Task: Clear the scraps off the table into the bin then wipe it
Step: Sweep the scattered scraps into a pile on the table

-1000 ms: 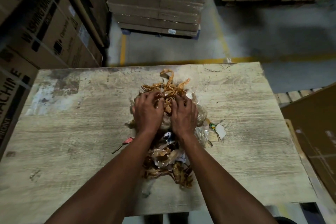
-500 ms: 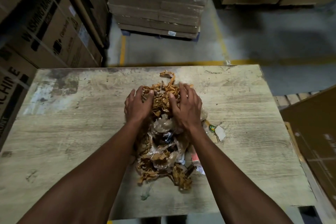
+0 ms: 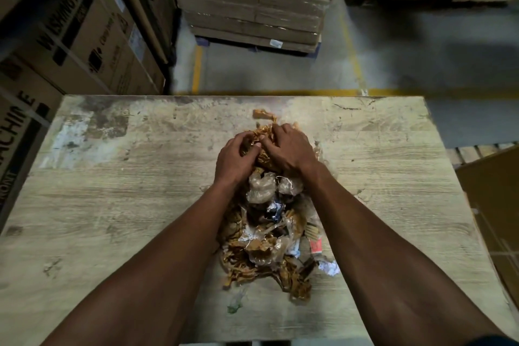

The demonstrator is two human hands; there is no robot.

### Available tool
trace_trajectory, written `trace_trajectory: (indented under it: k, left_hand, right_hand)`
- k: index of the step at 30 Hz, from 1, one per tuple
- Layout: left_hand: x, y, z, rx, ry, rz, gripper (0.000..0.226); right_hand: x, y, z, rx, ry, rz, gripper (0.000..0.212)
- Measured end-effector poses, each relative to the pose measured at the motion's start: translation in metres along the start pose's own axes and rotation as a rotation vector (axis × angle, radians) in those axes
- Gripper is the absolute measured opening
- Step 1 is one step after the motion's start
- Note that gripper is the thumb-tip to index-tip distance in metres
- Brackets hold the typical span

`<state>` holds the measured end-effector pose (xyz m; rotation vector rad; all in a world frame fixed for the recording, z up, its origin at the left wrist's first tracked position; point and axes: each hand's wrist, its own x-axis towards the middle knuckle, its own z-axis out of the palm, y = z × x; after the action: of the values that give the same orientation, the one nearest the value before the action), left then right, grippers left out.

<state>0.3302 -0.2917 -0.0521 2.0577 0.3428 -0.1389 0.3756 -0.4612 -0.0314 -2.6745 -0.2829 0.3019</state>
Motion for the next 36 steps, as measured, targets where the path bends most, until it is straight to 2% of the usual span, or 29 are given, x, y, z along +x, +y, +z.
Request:
trace_trajectory:
  k: [3,7,12,15,18,21,23,25,27,29,32,36]
  left_hand:
    - [-0.003,0.004,-0.006,-0.035,0.017,0.017,0.043]
    - [-0.009,0.012,-0.015,-0.025,0.023,0.065,0.043]
    - [-0.022,0.026,-0.024,0.026,0.020,0.059,0.042]
    - [-0.034,0.025,-0.030,0.008,0.035,0.044,0.041]
    - [-0.051,0.020,-0.039,-0.015,0.113,0.031,0.041]
    - [-0.075,-0.002,-0.048,0.048,0.205,-0.014,0.050]
    - [-0.092,-0.021,-0.053,0.155,0.268,-0.091,0.060]
    - [-0.111,-0.039,-0.054,0.246,0.323,-0.213,0.062]
    - [-0.132,-0.053,-0.048,0.247,0.305,-0.335,0.064]
    - [-0.144,-0.066,-0.035,0.244,0.245,-0.370,0.066]
    - [-0.151,-0.066,-0.010,0.234,0.158,-0.259,0.063]
    - [-0.157,-0.029,0.012,0.014,0.083,-0.212,0.060]
  right_hand:
    - [-0.005,-0.003,-0.005,-0.011,0.050,-0.006,0.062]
    - [-0.012,-0.003,-0.014,0.036,0.077,0.025,0.057]
    - [-0.032,-0.007,-0.031,0.144,0.060,0.074,0.075]
    - [-0.053,-0.004,-0.036,0.265,0.123,0.121,0.072]
    - [-0.087,0.006,-0.033,0.370,0.230,0.225,0.070]
    - [-0.128,0.026,-0.019,0.344,0.338,0.335,0.074]
    - [-0.154,0.041,-0.008,0.282,0.356,0.444,0.073]
    - [-0.177,0.054,0.004,0.277,0.310,0.560,0.068]
    - [-0.192,0.058,0.014,0.334,0.240,0.627,0.063]
    - [-0.200,0.059,0.029,0.341,0.181,0.604,0.059]
    - [-0.201,0.049,0.041,0.450,0.156,0.538,0.063]
    - [-0.199,0.024,0.032,0.677,0.209,0.462,0.061]
